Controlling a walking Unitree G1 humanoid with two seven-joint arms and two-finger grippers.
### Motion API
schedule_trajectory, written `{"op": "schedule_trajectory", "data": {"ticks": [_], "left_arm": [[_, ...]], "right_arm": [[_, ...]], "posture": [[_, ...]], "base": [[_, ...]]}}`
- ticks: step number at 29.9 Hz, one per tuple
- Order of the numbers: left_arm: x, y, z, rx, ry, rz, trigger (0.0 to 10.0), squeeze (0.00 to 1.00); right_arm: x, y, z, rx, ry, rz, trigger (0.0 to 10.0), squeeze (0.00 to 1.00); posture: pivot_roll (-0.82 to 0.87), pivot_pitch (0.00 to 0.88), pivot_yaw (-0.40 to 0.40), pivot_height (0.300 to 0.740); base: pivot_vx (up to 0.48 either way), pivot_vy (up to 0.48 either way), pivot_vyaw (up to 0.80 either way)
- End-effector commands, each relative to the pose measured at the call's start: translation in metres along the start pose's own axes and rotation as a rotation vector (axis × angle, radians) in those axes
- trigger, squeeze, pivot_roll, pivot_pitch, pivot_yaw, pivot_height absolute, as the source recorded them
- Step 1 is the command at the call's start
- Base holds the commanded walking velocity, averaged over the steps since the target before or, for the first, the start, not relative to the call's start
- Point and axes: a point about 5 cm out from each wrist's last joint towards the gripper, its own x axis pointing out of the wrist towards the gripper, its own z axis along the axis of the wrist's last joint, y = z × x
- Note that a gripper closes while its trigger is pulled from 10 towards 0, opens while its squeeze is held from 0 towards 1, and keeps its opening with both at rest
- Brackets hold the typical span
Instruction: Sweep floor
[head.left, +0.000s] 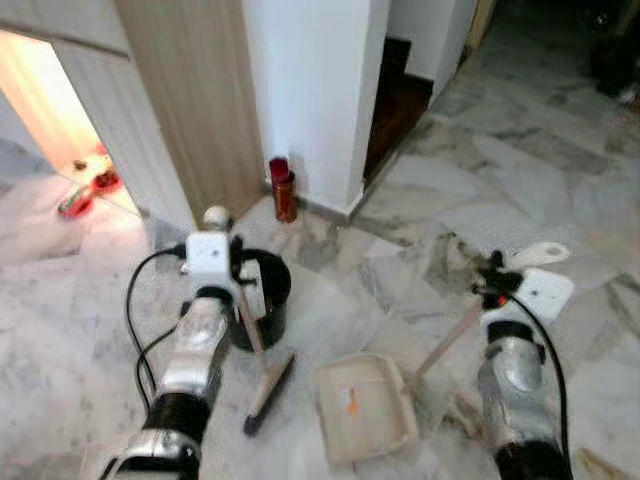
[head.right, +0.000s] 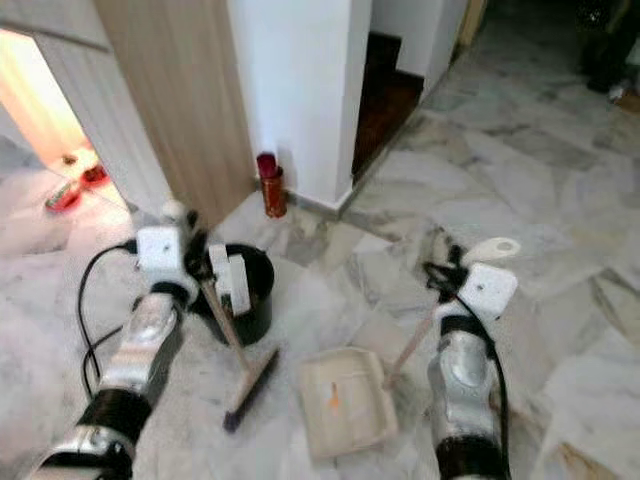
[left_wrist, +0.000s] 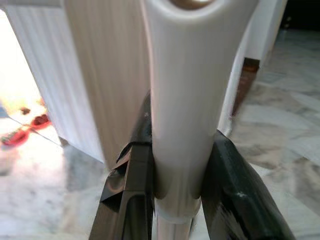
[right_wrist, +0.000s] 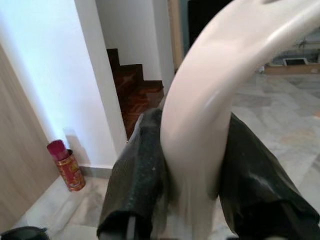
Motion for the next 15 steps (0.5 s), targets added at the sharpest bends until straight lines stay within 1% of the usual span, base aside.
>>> {"op": "schedule_trajectory", "data": {"ticks": [1, 8, 15], "left_arm": [[0.0014, -0.0022, 0.0063, 0.001, -0.039, -0.001, 10.0, 0.0], [0.0018, 0.0018, 0.0059, 0.012, -0.038, 0.001, 10.0, 0.0], [0.0028, -0.0004, 0.0069, 0.019, -0.04, -0.012, 10.0, 0.0]], "right_arm": [[0.004, 0.0017, 0.0056, 0.031, -0.024, -0.004, 10.0, 0.0], [0.0032, 0.0071, 0.0038, 0.041, -0.02, 0.003, 10.0, 0.0], [0.0015, 0.0045, 0.0023, 0.043, -0.019, -0.004, 10.0, 0.0]], "posture": [[-0.04, 0.044, 0.006, 0.74], [-0.03, 0.035, 0.018, 0.74], [-0.03, 0.027, 0.028, 0.74]], "base": [[0.0, 0.382, 0.0], [0.0, 0.38, 0.0], [0.0, 0.38, 0.0]]}}
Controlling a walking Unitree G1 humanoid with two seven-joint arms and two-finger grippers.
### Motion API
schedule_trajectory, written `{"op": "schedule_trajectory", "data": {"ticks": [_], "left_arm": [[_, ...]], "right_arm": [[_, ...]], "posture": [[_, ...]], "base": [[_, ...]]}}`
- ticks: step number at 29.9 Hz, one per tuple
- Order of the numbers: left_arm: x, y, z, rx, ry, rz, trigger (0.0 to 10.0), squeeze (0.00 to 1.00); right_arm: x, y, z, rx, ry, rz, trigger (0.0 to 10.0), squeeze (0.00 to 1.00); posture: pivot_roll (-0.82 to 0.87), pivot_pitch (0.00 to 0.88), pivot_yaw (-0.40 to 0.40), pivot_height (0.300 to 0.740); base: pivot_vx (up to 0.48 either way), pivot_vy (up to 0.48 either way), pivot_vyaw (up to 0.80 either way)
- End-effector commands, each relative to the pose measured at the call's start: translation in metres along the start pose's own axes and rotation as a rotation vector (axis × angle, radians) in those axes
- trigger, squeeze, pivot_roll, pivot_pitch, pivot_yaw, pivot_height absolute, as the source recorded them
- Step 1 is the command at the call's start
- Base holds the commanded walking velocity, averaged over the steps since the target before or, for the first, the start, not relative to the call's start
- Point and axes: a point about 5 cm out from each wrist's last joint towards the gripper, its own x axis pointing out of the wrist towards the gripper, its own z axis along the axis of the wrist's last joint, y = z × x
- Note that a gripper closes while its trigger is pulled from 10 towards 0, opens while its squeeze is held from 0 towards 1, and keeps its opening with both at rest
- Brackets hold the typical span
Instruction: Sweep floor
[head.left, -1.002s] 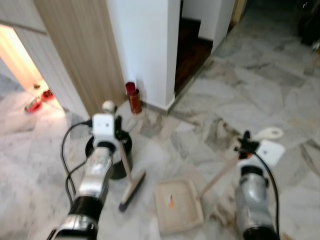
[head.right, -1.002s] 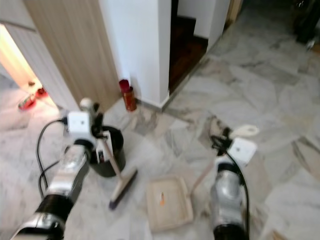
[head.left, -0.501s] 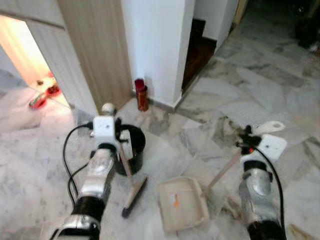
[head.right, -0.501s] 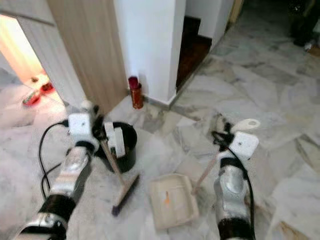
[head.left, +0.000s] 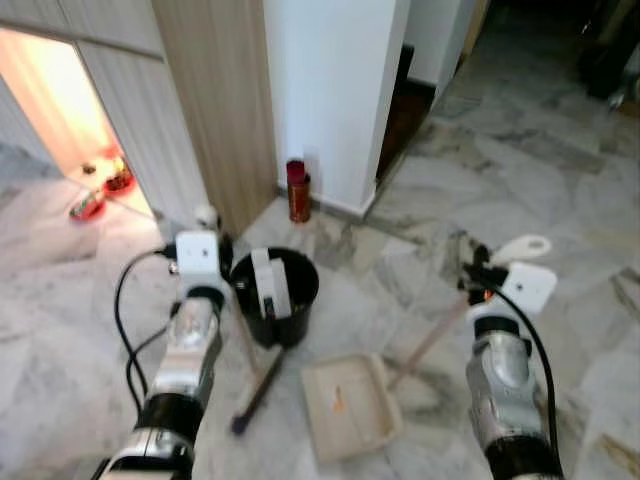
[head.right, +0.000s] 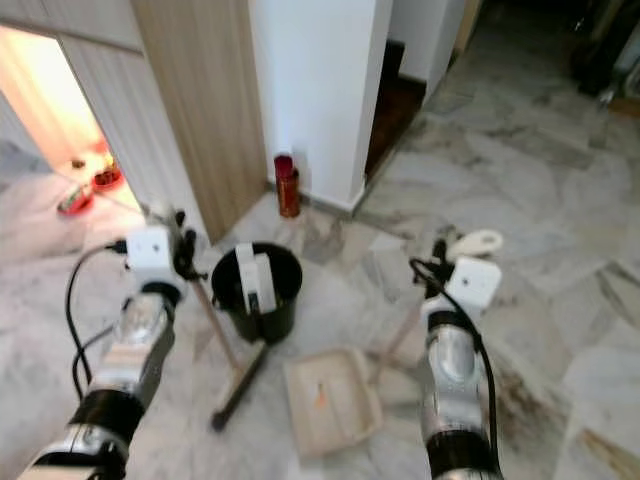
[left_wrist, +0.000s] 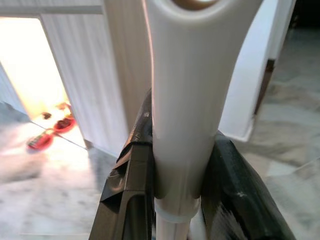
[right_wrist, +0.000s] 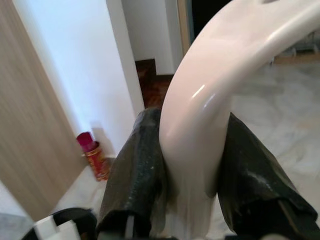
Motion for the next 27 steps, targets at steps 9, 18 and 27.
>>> {"op": "schedule_trajectory", "data": {"ticks": [9, 18, 27], "left_arm": [[0.0031, -0.0052, 0.0071, 0.002, -0.034, -0.023, 10.0, 0.0], [0.0008, -0.007, 0.005, 0.011, -0.03, -0.046, 10.0, 0.0], [0.001, -0.0039, 0.0029, 0.023, -0.011, -0.033, 10.0, 0.0]], "right_arm": [[0.0015, -0.0042, 0.005, 0.014, -0.033, -0.023, 10.0, 0.0], [0.0003, -0.0047, 0.004, 0.016, -0.03, -0.024, 10.0, 0.0], [-0.0003, -0.0048, 0.0047, 0.016, -0.038, -0.023, 10.0, 0.0]], "posture": [[-0.03, 0.032, 0.03, 0.74], [-0.02, 0.044, 0.025, 0.74], [-0.02, 0.05, 0.025, 0.74]], "base": [[0.0, 0.378, 0.0], [0.0, 0.068, 0.0], [0.027, 0.0, 0.0]]}}
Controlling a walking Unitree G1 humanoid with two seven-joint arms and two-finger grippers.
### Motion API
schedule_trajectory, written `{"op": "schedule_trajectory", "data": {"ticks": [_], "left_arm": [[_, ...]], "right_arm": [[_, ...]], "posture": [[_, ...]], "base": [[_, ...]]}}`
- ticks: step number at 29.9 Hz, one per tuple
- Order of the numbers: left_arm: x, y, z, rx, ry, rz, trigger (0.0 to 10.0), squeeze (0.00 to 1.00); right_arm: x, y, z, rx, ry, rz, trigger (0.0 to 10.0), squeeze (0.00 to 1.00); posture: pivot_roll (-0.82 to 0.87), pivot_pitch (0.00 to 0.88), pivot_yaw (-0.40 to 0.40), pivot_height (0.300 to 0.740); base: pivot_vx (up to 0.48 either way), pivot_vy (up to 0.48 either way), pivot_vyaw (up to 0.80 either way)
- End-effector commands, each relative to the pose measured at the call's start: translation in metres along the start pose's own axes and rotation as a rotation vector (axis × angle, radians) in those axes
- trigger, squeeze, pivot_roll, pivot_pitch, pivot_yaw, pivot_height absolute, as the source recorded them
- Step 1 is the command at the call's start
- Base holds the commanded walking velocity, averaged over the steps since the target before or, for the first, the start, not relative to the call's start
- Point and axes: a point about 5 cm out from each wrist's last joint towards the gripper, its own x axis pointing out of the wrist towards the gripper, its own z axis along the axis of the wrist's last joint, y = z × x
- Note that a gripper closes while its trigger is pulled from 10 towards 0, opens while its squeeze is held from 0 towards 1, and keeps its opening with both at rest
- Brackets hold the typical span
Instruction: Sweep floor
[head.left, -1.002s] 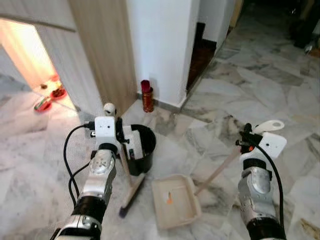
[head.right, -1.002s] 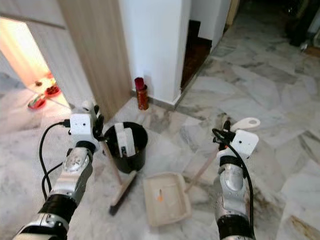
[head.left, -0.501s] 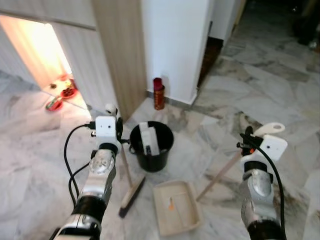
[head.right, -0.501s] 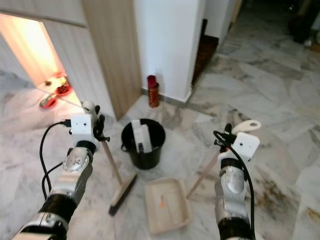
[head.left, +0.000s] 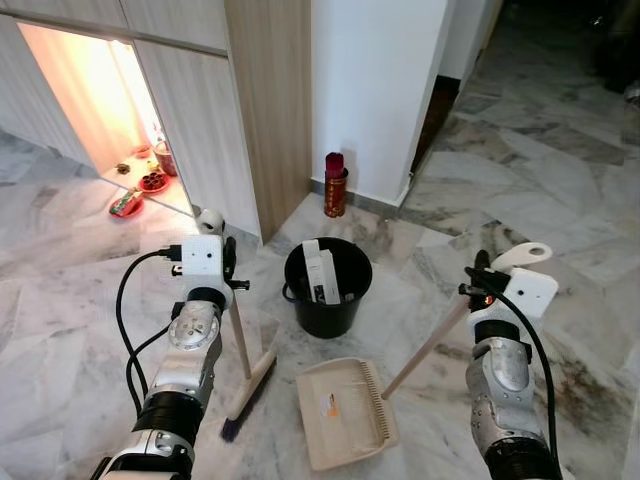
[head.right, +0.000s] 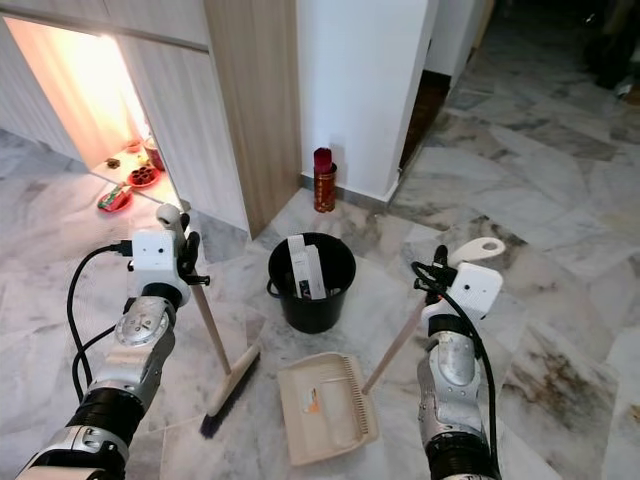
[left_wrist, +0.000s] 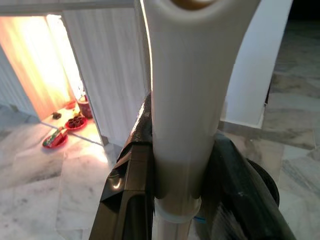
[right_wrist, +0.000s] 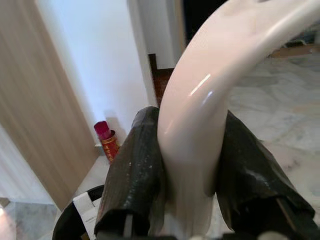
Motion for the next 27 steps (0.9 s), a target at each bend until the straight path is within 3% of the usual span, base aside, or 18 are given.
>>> {"op": "schedule_trajectory", "data": {"ticks": [1, 19, 27], "left_arm": [[0.0019, -0.0007, 0.0072, 0.006, -0.029, -0.002, 10.0, 0.0], [0.0024, -0.0014, 0.0071, 0.006, -0.026, -0.005, 10.0, 0.0], [0.0019, -0.0006, 0.0069, 0.012, -0.028, -0.007, 10.0, 0.0]], "right_arm": [[0.0039, -0.0006, 0.0103, 0.017, -0.052, -0.006, 10.0, 0.0], [0.0039, -0.0003, 0.0094, 0.016, -0.046, -0.003, 10.0, 0.0], [0.0037, 0.0009, 0.009, 0.018, -0.045, -0.001, 10.0, 0.0]], "posture": [[-0.02, 0.051, 0.025, 0.74], [-0.02, 0.054, 0.023, 0.74], [-0.02, 0.056, 0.024, 0.74]], "base": [[0.33, 0.0, 0.0], [0.372, 0.0, 0.0], [0.0, 0.0, 0.0]]}}
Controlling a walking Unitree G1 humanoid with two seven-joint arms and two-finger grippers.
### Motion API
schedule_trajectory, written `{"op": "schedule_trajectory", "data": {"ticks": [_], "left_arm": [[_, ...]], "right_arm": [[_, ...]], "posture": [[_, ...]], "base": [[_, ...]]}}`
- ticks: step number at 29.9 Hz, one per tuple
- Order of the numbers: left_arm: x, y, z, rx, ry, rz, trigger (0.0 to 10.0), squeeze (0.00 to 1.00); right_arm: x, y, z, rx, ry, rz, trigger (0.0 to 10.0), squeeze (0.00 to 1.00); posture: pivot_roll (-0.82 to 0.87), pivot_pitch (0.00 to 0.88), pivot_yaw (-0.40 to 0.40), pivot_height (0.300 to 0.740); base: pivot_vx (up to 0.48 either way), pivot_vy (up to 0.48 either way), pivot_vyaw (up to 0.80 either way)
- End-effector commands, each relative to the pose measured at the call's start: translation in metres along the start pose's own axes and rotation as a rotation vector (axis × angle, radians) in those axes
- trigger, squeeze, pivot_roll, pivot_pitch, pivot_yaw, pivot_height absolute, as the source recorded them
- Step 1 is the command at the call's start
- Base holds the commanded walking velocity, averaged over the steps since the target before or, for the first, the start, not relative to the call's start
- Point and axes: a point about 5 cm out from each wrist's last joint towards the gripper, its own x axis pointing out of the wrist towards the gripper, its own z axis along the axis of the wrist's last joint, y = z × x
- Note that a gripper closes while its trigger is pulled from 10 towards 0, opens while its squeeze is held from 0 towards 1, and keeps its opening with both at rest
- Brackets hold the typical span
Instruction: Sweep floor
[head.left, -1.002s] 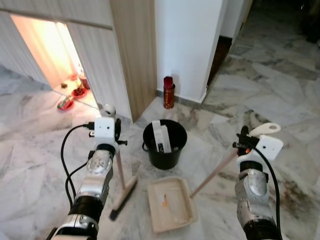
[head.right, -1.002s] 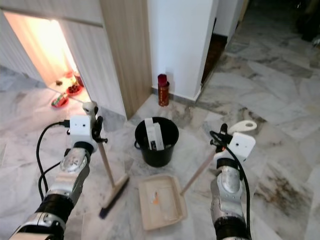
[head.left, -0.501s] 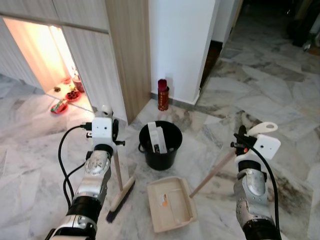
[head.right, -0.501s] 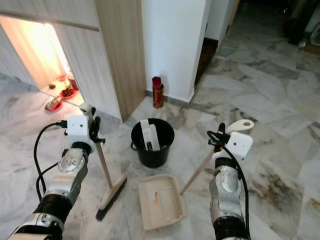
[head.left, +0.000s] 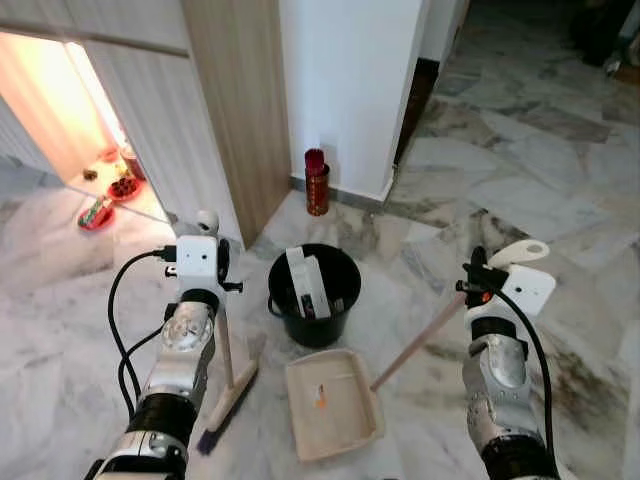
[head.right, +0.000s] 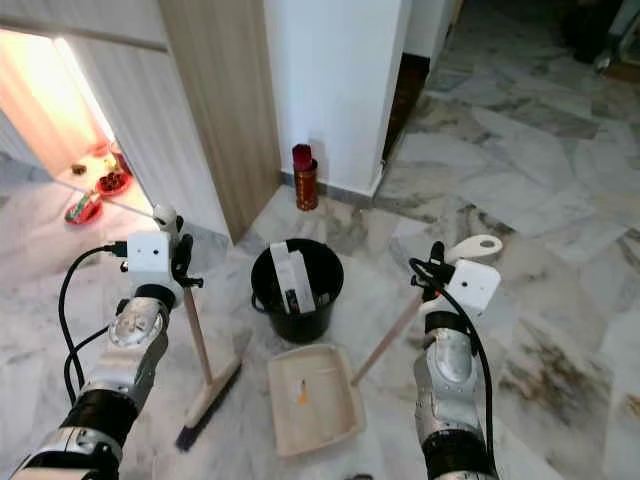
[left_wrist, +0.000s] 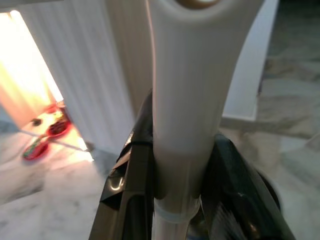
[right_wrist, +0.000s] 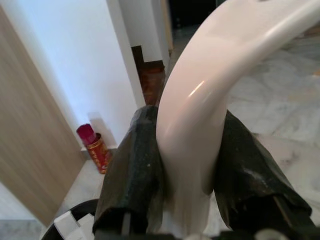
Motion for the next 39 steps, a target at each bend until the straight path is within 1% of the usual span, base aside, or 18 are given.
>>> {"op": "schedule_trajectory", "data": {"ticks": [1, 8, 10, 12, 13, 15, 18, 19, 22, 24, 26, 28, 29, 30, 32, 36, 39], "left_arm": [[0.002, 0.008, 0.009, 0.001, -0.039, 0.018, 10.0, 0.0], [0.002, 0.007, 0.008, 0.003, -0.035, 0.014, 10.0, 0.0], [0.002, 0.007, 0.008, 0.003, -0.034, 0.016, 10.0, 0.0], [0.002, 0.008, 0.008, 0.003, -0.034, 0.017, 10.0, 0.0], [0.002, 0.008, 0.008, 0.003, -0.033, 0.017, 10.0, 0.0], [0.002, 0.008, 0.008, 0.003, -0.032, 0.015, 10.0, 0.0], [0.002, 0.008, 0.007, 0.003, -0.03, 0.014, 10.0, 0.0], [0.002, 0.007, 0.007, 0.005, -0.028, 0.013, 10.0, 0.0], [0.002, 0.007, 0.007, 0.005, -0.027, 0.011, 10.0, 0.0], [0.003, 0.006, 0.007, 0.004, -0.026, 0.008, 10.0, 0.0], [0.003, 0.006, 0.007, 0.003, -0.026, 0.007, 10.0, 0.0], [0.003, 0.005, 0.007, 0.004, -0.025, 0.004, 10.0, 0.0], [0.003, 0.005, 0.007, 0.004, -0.025, 0.004, 10.0, 0.0], [0.003, 0.005, 0.007, 0.004, -0.025, 0.004, 10.0, 0.0], [0.004, 0.005, 0.007, 0.004, -0.026, 0.005, 10.0, 0.0], [0.004, 0.006, 0.007, 0.004, -0.025, 0.006, 10.0, 0.0], [0.003, 0.006, 0.008, 0.003, -0.026, 0.007, 10.0, 0.0]], "right_arm": [[0.003, 0.004, 0.01, 0.003, -0.05, 0.016, 10.0, 0.0], [0.001, 0.003, 0.01, -0.009, -0.052, 0.019, 10.0, 0.0], [-0.002, 0.002, 0.013, -0.018, -0.061, 0.029, 10.0, 0.0], [-0.005, 0.001, 0.019, -0.007, -0.077, 0.033, 10.0, 0.0], [-0.006, -0.001, 0.024, 0.039, -0.085, 0.022, 10.0, 0.0], [-0.01, -0.001, 0.033, 0.083, -0.105, 0.03, 10.0, 0.0], [-0.012, 0.0, 0.041, 0.106, -0.118, 0.039, 10.0, 0.0], [-0.013, 0.002, 0.048, 0.127, -0.131, 0.047, 10.0, 0.0], [-0.015, 0.005, 0.058, 0.156, -0.143, 0.063, 10.0, 0.0], [-0.015, 0.01, 0.072, 0.19, -0.166, 0.08, 10.0, 0.0], [-0.015, 0.013, 0.077, 0.202, -0.173, 0.084, 10.0, 0.0], [-0.016, 0.025, 0.09, 0.261, -0.188, 0.123, 10.0, 0.0], [-0.016, 0.025, 0.09, 0.261, -0.188, 0.123, 10.0, 0.0], [-0.016, 0.029, 0.094, 0.268, -0.191, 0.14, 10.0, 0.0], [-0.019, 0.041, 0.102, 0.297, -0.181, 0.177, 10.0, 0.0], [-0.02, 0.046, 0.107, 0.311, -0.178, 0.198, 10.0, 0.0], [-0.021, 0.052, 0.118, 0.344, -0.184, 0.214, 10.0, 0.0]], "posture": [[-0.02, 0.057, 0.024, 0.74], [-0.01, 0.056, 0.024, 0.74], [-0.01, 0.056, 0.023, 0.74], [-0.02, 0.058, 0.023, 0.74], [-0.02, 0.058, 0.023, 0.74], [-0.02, 0.059, 0.023, 0.74], [-0.02, 0.058, 0.024, 0.74], [-0.02, 0.059, 0.025, 0.74], [-0.02, 0.058, 0.027, 0.74], [-0.03, 0.057, 0.028, 0.74], [-0.03, 0.056, 0.028, 0.74], [-0.03, 0.054, 0.027, 0.74], [-0.03, 0.054, 0.027, 0.74], [-0.02, 0.054, 0.025, 0.74], [-0.02, 0.053, 0.024, 0.74], [-0.02, 0.053, 0.023, 0.74], [-0.02, 0.053, 0.022, 0.74]], "base": [[0.0, 0.0, 0.0], [0.0, 0.0, 0.0], [0.0, 0.0, 0.0], [0.0, 0.0, 0.0], [0.0, 0.0, 0.0], [0.0, 0.0, 0.0], [0.0, 0.0, 0.0], [0.0, 0.0, 0.0], [0.0, 0.0, 0.0], [0.0, 0.0, 0.0], [0.0, 0.0, 0.0], [0.0, 0.0, 0.0], [0.0, 0.0, 0.0], [0.0, 0.0, 0.0], [0.0, 0.0, 0.0], [0.0, 0.0, 0.0], [0.0, 0.0, 0.0]]}}
